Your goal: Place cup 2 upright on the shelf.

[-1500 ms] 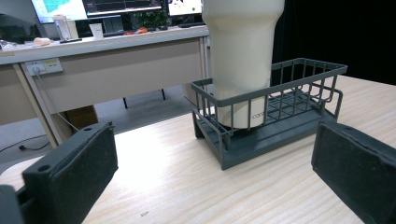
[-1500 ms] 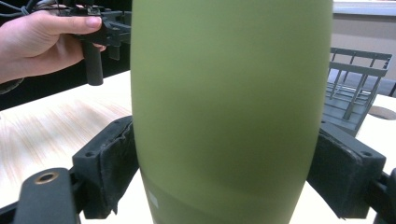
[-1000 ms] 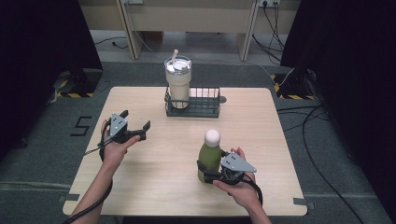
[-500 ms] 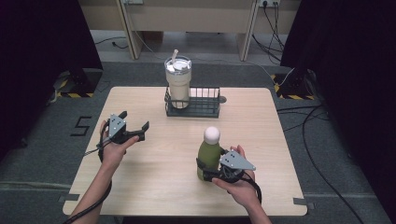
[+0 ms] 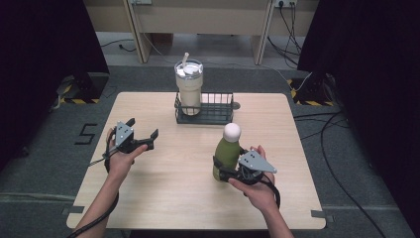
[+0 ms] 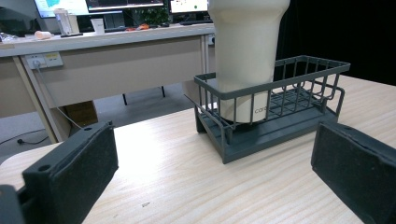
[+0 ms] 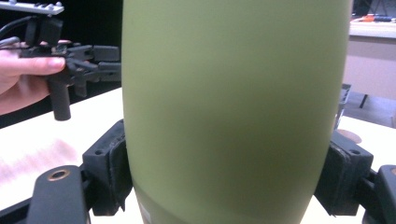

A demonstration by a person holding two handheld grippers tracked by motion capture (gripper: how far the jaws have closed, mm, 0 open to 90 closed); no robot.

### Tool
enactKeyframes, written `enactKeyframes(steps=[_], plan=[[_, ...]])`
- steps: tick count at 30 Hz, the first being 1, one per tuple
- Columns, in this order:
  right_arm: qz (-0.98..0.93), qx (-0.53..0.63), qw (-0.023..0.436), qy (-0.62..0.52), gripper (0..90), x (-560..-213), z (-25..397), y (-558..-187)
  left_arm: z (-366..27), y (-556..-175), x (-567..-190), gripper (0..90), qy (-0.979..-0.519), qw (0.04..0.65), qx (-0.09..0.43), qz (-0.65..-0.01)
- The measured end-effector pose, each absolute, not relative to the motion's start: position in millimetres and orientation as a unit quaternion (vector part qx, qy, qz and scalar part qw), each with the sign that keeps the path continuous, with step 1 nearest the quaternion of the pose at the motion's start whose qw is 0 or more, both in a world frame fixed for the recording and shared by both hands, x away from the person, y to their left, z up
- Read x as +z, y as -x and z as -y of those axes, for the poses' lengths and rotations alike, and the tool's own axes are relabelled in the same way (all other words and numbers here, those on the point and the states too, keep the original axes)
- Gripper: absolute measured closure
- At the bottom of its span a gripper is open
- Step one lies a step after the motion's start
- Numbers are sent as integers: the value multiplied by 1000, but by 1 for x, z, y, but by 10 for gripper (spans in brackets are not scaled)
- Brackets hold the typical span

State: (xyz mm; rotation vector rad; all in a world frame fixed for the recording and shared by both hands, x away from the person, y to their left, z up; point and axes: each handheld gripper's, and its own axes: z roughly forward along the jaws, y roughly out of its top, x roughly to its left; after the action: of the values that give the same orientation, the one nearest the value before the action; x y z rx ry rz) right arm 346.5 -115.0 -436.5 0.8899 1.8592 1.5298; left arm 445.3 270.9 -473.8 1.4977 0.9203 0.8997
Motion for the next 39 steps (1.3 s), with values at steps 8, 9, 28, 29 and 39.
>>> enactKeyframes(steps=[8,9,28,29,39], plan=[[-687,571,297,-339,208,-428,116,-355,-272,-444,-472,0,-627,554,382,-392],[-685,571,299,-340,208,-426,117,-356,-272,-444,-472,0,-627,555,382,-392],[-671,560,326,-360,208,-414,116,-381,-275,-444,-471,0,-619,558,382,-399],[-671,558,330,-359,208,-413,116,-383,-275,-444,-471,0,-619,558,382,-399],[-657,559,345,-370,208,-406,118,-395,-275,-444,-470,0,-617,560,380,-400]])
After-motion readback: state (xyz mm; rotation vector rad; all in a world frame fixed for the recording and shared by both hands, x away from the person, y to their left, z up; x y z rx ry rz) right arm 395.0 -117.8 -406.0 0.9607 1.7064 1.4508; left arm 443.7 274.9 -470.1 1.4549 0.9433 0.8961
